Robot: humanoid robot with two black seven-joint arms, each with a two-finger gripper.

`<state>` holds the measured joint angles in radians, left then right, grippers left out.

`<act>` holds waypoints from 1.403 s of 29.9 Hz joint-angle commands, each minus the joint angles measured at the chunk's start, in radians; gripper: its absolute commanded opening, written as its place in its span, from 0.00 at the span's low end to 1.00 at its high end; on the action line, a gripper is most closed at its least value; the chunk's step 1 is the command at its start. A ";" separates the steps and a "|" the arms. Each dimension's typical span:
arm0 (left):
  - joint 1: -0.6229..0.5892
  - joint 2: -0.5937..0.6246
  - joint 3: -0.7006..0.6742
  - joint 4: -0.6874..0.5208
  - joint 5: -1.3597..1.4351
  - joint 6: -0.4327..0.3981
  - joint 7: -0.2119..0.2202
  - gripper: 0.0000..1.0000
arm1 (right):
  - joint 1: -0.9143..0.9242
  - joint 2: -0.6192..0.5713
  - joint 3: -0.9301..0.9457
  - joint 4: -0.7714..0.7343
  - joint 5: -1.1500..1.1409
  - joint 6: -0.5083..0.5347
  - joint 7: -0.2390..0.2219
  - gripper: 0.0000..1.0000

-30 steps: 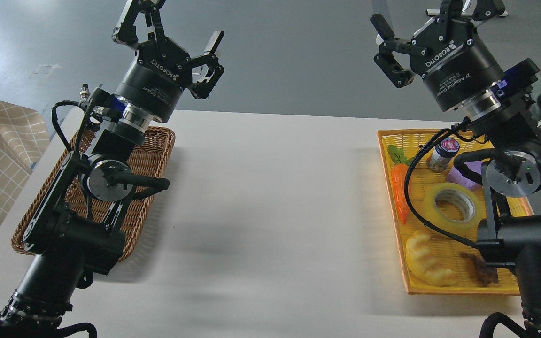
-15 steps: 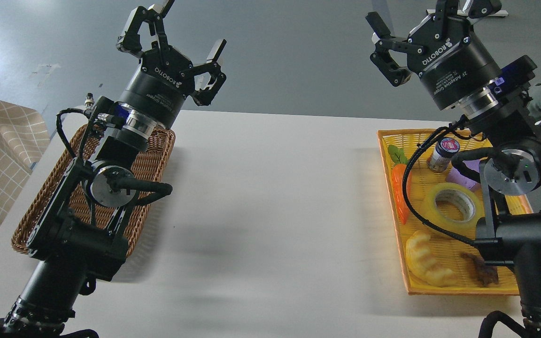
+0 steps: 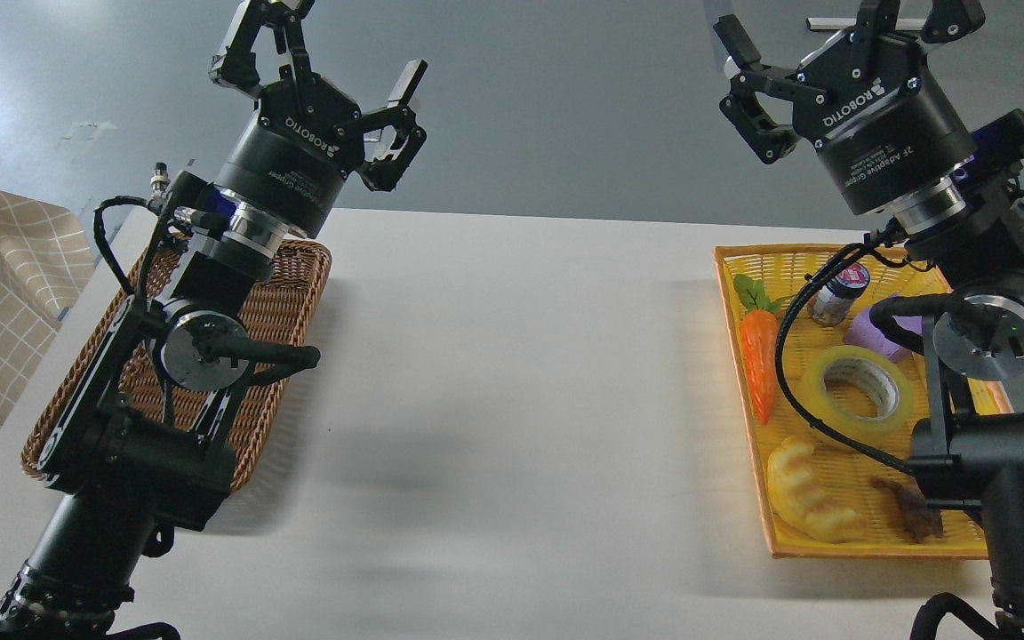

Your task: Place and transfer tape with both arms

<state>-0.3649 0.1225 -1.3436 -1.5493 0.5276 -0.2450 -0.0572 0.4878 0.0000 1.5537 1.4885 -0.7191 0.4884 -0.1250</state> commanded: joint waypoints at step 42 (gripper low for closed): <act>0.058 0.006 -0.034 -0.023 0.002 0.000 0.000 0.98 | -0.028 -0.356 -0.004 0.022 -0.879 -0.079 -0.013 1.00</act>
<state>-0.3086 0.1238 -1.3793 -1.5718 0.5293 -0.2483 -0.0567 0.4804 -0.3623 1.5385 1.5038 -1.5545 0.4152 -0.1350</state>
